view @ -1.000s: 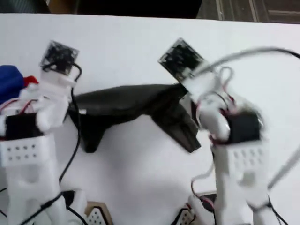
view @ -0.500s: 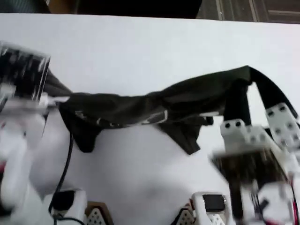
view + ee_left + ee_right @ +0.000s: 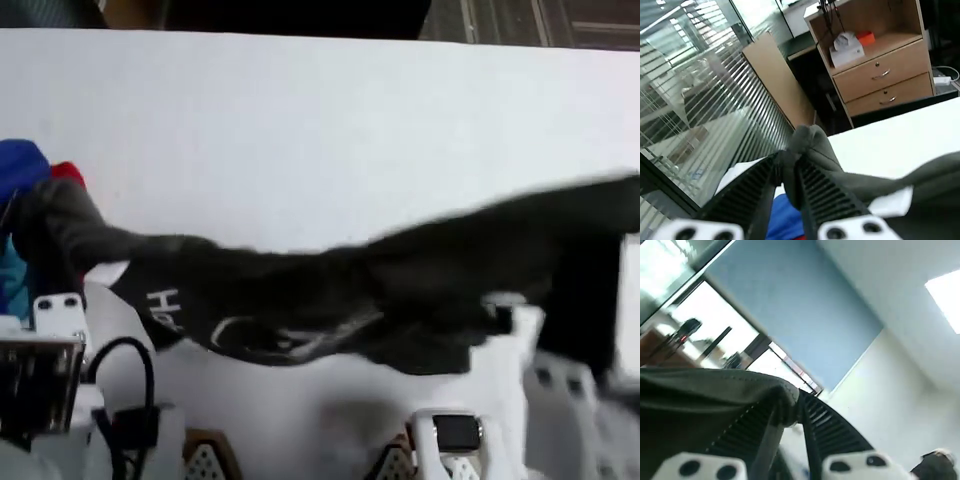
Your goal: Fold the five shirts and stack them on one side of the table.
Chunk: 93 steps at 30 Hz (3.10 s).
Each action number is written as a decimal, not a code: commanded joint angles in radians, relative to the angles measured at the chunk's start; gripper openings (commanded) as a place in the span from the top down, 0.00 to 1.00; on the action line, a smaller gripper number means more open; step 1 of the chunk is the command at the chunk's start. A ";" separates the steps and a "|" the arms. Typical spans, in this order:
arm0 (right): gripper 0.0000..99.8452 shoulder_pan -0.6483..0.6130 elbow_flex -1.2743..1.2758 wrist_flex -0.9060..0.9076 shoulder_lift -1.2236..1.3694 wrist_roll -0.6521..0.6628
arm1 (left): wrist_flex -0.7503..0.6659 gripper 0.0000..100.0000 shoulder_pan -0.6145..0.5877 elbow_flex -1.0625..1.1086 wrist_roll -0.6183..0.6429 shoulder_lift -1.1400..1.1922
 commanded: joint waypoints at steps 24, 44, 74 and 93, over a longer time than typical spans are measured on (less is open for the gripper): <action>0.98 -0.001 0.040 -0.018 0.076 0.000 | -0.104 0.97 -0.054 0.216 -0.003 0.044; 0.98 0.093 0.387 -0.369 0.536 0.029 | -0.304 0.98 0.068 -0.116 -0.009 0.970; 0.98 0.119 0.037 0.048 1.202 0.028 | 0.080 0.98 0.144 -0.708 -0.091 1.663; 0.98 0.125 0.213 0.679 0.949 0.029 | 0.150 0.98 0.143 -0.002 -0.095 1.275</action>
